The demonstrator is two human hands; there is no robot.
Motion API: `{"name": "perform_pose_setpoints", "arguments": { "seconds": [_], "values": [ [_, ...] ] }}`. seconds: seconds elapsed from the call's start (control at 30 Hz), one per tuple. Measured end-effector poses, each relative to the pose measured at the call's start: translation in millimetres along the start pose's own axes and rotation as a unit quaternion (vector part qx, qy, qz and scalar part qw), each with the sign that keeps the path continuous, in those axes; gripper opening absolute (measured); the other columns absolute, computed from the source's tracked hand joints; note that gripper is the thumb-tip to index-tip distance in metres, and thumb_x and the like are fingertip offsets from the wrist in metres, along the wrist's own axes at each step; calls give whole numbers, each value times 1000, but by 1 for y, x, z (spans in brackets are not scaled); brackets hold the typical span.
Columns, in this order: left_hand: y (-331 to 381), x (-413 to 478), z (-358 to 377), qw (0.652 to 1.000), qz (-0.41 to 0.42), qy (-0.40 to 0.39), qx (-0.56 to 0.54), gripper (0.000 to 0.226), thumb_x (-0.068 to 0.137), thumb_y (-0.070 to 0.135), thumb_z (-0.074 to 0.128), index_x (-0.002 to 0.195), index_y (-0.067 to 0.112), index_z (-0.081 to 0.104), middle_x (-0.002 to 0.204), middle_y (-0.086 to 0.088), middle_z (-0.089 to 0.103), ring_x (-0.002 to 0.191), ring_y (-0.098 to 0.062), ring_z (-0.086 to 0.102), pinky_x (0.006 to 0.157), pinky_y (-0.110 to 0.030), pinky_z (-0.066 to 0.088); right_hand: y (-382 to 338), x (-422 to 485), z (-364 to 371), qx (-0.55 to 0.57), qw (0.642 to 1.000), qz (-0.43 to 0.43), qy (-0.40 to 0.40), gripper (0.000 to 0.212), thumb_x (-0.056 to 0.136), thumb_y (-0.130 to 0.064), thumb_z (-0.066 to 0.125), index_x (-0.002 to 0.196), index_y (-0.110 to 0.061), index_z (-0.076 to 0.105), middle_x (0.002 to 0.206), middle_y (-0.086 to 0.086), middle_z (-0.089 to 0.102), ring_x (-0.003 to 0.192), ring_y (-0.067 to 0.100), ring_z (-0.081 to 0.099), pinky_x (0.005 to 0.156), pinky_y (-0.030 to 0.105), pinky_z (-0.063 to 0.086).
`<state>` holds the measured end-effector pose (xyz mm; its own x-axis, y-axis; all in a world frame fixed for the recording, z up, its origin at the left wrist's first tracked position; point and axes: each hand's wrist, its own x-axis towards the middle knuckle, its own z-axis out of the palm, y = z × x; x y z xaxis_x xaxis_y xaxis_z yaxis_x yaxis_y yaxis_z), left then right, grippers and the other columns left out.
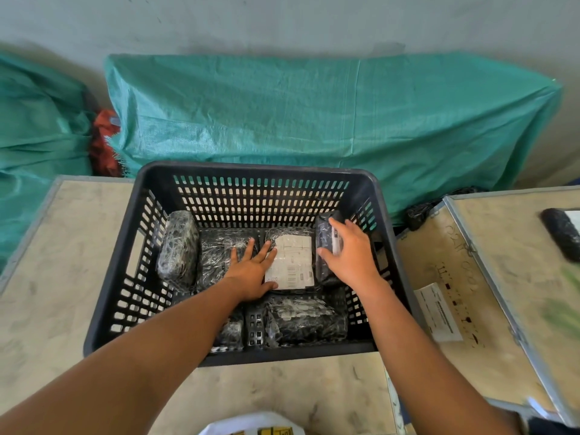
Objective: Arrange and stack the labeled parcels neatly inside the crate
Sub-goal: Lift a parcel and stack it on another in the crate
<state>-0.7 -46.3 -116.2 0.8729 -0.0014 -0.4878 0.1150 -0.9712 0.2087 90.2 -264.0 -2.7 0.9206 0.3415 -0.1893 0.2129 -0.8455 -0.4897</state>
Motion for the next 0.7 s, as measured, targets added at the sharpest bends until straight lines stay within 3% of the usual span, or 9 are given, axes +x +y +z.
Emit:
{"name": "perform_pose_setpoints", "arguments": {
  "seconds": [0.13,0.33,0.43,0.5,0.6,0.7],
  "values": [
    [-2,-1,0,1000,6,-4,0,94,96,64,47,161,28,-11,167,4,-21,150,-34,-24,115,-65,-10,0,-2,4,60,996,-10,-64,88,84,-38,83,158,-34,37,144,4,59,123,21,61,106,32,47],
    [9,-4,-19,996,73,46,18,88,98,57,48,162,24,-3,166,2,-20,150,-34,-25,117,-64,-7,1,5,-2,96,995,6,-39,77,88,-24,79,157,-26,44,137,5,65,105,13,66,90,18,46],
    [25,-8,-40,985,134,103,-24,84,100,56,47,163,23,1,167,3,-15,150,-30,-21,119,-61,-3,5,6,-12,134,991,22,-17,73,88,-20,79,154,-23,48,143,7,63,121,20,65,105,31,51],
    [36,-15,-52,973,168,131,-88,87,98,57,50,163,23,3,168,6,-8,152,-26,-17,120,-59,-2,5,3,-22,154,988,25,-5,74,87,-21,80,154,-24,48,145,4,62,124,20,64,106,39,52],
    [50,-29,-64,953,202,138,-178,99,92,62,59,163,23,4,169,8,1,155,-23,-4,123,-59,7,-2,-2,-41,234,971,38,12,78,86,-21,81,155,-25,45,135,4,69,104,14,74,90,45,62],
    [65,-44,-71,922,222,151,-278,116,82,60,74,162,31,-5,169,6,17,153,-17,18,124,-44,23,-16,-5,-61,354,932,64,31,79,82,-16,84,152,-21,49,110,-6,79,84,10,78,66,43,66]
  ]
}}
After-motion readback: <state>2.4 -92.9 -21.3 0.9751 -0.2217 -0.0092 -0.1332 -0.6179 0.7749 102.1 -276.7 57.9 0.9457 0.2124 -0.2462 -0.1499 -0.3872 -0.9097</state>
